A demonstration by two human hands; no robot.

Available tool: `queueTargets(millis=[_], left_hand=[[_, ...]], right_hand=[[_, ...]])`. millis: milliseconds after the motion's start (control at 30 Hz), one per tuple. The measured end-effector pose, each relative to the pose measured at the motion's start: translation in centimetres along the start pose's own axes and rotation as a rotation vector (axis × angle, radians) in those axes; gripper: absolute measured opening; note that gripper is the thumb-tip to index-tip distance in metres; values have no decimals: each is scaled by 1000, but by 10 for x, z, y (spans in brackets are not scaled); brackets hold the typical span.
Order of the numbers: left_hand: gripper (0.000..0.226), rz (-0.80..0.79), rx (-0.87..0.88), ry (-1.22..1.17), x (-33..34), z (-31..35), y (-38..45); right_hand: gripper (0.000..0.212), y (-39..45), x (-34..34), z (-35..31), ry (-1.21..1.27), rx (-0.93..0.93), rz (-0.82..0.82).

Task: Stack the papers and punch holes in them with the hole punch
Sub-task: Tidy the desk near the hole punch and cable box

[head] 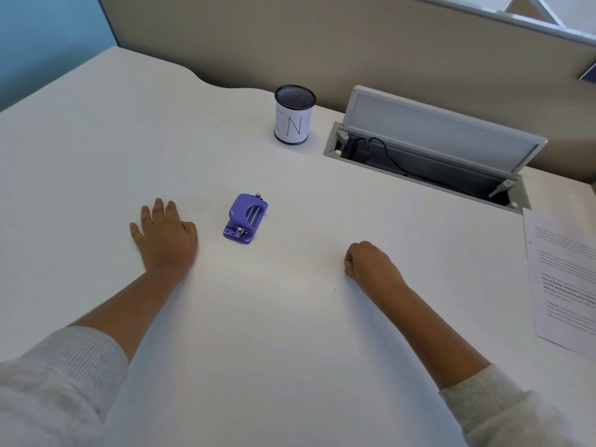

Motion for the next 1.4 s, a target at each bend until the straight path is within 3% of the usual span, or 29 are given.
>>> queueTargets(millis=[133,267,400,467,633,867,1133,1400], left_hand=[[47,-10,-3,-1,-1,1,0],[47,-24,-4,-1,-2,1,0],[47,-43,2,6,-3,1,0],[47,-49,-1,-2,-3,2,0],[48,-49,0,8,-5,2,-2],[57,-92,-33,24,-9,5,-2],[66,-96,-41,53,-7,4,1],[62,-64,-29,70,-5,3,4]], right_hand=[[25,1,2,-1,-4,37,-1],[9,11,-2,10,198,-41,-64],[25,21,-19,31,806,-19,-230],[20,29,-26,40,1108,40,-268],[15,60,-57,28,1394,13,-275],[14,132,-125,-30,1316,-53,-154],[39,221,-197,-92,1004,-108,248],[37,264,-203,-90,863,-76,336]])
Point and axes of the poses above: each hand's wrist, its own y-axis towards the middle knuckle, its own x-axis out of the palm, z = x × y, the point moved 3 cm from there along y, towards the middle knuckle, and after that the axes turned 5 degrees about -z, right-handed, at the moved point
